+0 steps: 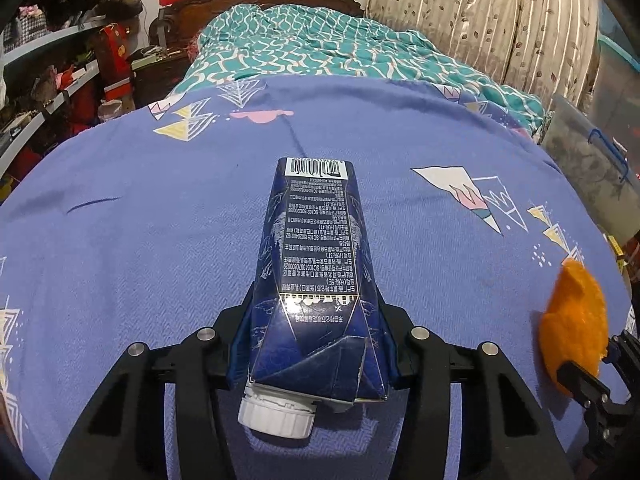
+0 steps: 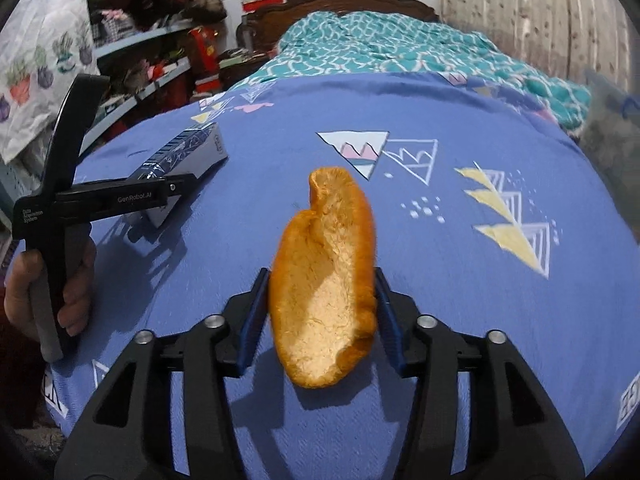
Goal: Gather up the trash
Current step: 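Grasp the milk carton with the left tool while the right grasps the orange peel, then lift the milk carton with the left tool while the right lifts the peel, then carry the carton and peel to the beige bin and release both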
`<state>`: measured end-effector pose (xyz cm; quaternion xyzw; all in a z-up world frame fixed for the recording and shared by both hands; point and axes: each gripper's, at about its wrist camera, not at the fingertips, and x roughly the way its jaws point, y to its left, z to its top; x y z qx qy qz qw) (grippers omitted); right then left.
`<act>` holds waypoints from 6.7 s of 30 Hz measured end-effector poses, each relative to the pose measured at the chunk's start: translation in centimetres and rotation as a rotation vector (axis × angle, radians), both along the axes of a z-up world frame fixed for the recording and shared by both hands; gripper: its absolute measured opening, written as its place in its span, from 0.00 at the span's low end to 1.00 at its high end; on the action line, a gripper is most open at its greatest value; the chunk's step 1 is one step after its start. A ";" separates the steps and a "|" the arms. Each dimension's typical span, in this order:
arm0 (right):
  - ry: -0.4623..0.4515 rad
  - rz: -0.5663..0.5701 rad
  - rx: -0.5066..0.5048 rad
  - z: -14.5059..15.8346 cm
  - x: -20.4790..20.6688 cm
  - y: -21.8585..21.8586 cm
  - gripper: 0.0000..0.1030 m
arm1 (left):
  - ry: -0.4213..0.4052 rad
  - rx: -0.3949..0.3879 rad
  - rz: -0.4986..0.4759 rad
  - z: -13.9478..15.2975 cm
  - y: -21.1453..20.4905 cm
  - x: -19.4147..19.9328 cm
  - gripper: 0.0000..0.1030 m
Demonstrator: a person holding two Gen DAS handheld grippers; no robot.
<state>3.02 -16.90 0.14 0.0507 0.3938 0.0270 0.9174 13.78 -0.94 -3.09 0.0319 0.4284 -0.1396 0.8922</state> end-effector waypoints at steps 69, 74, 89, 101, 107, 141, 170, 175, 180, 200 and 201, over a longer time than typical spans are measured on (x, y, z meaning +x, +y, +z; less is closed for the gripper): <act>0.005 -0.076 0.237 -1.2 -0.1 -3.4 0.86 | -0.066 0.057 0.006 0.5 -0.9 -1.1 0.76; 0.012 -0.081 0.245 -1.3 0.0 -3.5 0.88 | -0.031 -0.089 0.010 1.3 1.0 -0.9 0.84; -0.044 -0.072 0.228 -0.7 -0.5 -3.4 0.51 | 0.060 -0.007 -0.006 0.1 -1.4 -2.1 0.45; -0.071 -0.127 0.253 -0.1 -3.4 -4.8 0.39 | 0.072 -0.022 -0.135 0.0 -4.6 -9.3 0.46; -0.079 -0.215 0.188 0.1 -5.8 -7.3 0.39 | 0.057 -0.017 -0.222 -0.3 -7.6 -11.2 0.46; -0.071 -0.216 0.225 -0.4 -5.8 -8.3 0.41 | 0.108 0.041 -0.253 -0.1 -9.9 -10.2 0.44; -0.278 -0.762 0.424 1.8 -18.6 -39.8 0.41 | 0.283 -0.063 -0.815 1.2 -49.1 -9.0 0.45; -0.263 -0.858 0.445 0.7 -18.3 -44.5 0.41 | 0.294 -0.050 -0.843 0.3 -54.7 -7.7 0.45; -0.198 -0.878 0.482 -1.4 -17.0 -47.8 0.41 | 0.318 -0.027 -0.844 -1.3 -58.4 -6.5 0.45; -0.121 -0.855 0.493 -3.1 -14.5 -49.3 0.72 | 0.350 -0.071 -0.813 -3.0 -60.0 -5.2 0.61; -0.136 -0.862 0.485 -2.9 -14.9 -49.2 0.72 | 0.344 -0.081 -0.812 -2.7 -59.6 -5.3 0.62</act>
